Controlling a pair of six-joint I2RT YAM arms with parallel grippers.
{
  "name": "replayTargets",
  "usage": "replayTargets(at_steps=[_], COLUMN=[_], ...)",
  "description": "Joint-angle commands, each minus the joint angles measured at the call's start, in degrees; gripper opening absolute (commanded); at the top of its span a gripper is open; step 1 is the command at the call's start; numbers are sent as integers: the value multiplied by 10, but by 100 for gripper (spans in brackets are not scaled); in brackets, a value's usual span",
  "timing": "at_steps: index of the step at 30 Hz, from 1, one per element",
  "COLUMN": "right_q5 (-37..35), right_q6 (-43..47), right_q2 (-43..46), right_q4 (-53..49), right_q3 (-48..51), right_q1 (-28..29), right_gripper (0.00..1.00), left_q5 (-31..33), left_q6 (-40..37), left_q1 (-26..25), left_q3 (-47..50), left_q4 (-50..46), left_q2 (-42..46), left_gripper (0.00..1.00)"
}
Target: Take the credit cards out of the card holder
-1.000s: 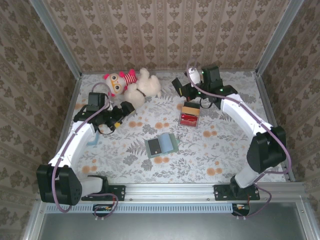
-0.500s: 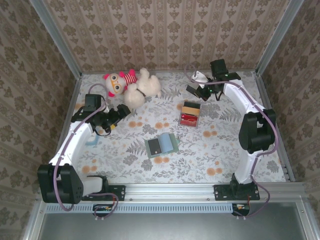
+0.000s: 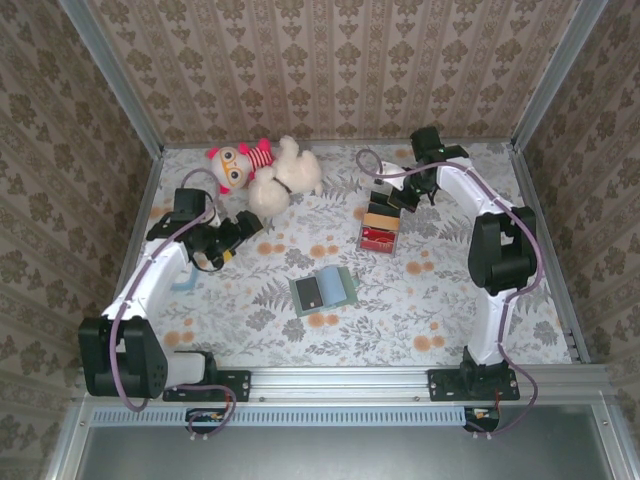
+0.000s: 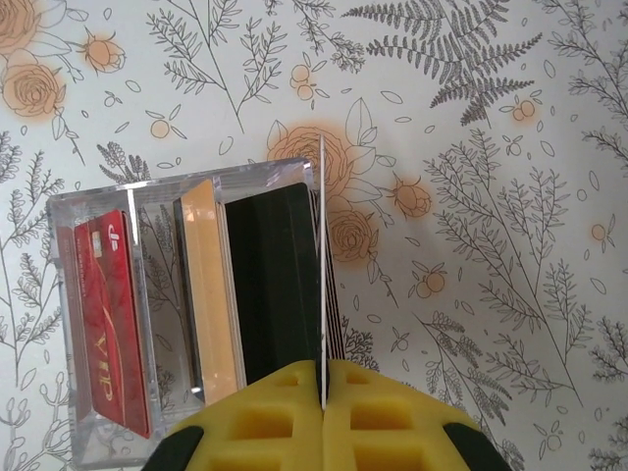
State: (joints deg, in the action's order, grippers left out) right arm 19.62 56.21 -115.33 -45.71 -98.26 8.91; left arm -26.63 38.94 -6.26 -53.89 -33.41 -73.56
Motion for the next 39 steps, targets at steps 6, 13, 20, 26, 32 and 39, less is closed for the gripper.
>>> replayTargets(at_steps=[6, 13, 20, 26, 32, 39], right_q5=[12, 36, 53, 35, 32, 50], right_q6=[41, 53, 48, 19, -2, 19], right_q2=[-37, -37, -26, -8, 13, 17], right_q4=[-49, -70, -61, -2, 47, 17], right_q3=[-51, -52, -45, -20, -2, 1], right_q1=[4, 3, 3, 3, 2, 2], right_gripper=[3, 4, 4, 5, 6, 6], left_q5=[-24, -34, -40, -40, -40, -40], left_q6=[7, 13, 14, 15, 18, 18], left_q1=[5, 5, 5, 5, 6, 5], left_q3=[13, 24, 29, 33, 36, 40], left_q4=[22, 34, 39, 39, 41, 43], left_q2=[-17, -18, -17, -14, -14, -14], left_gripper=[100, 100, 100, 100, 100, 100])
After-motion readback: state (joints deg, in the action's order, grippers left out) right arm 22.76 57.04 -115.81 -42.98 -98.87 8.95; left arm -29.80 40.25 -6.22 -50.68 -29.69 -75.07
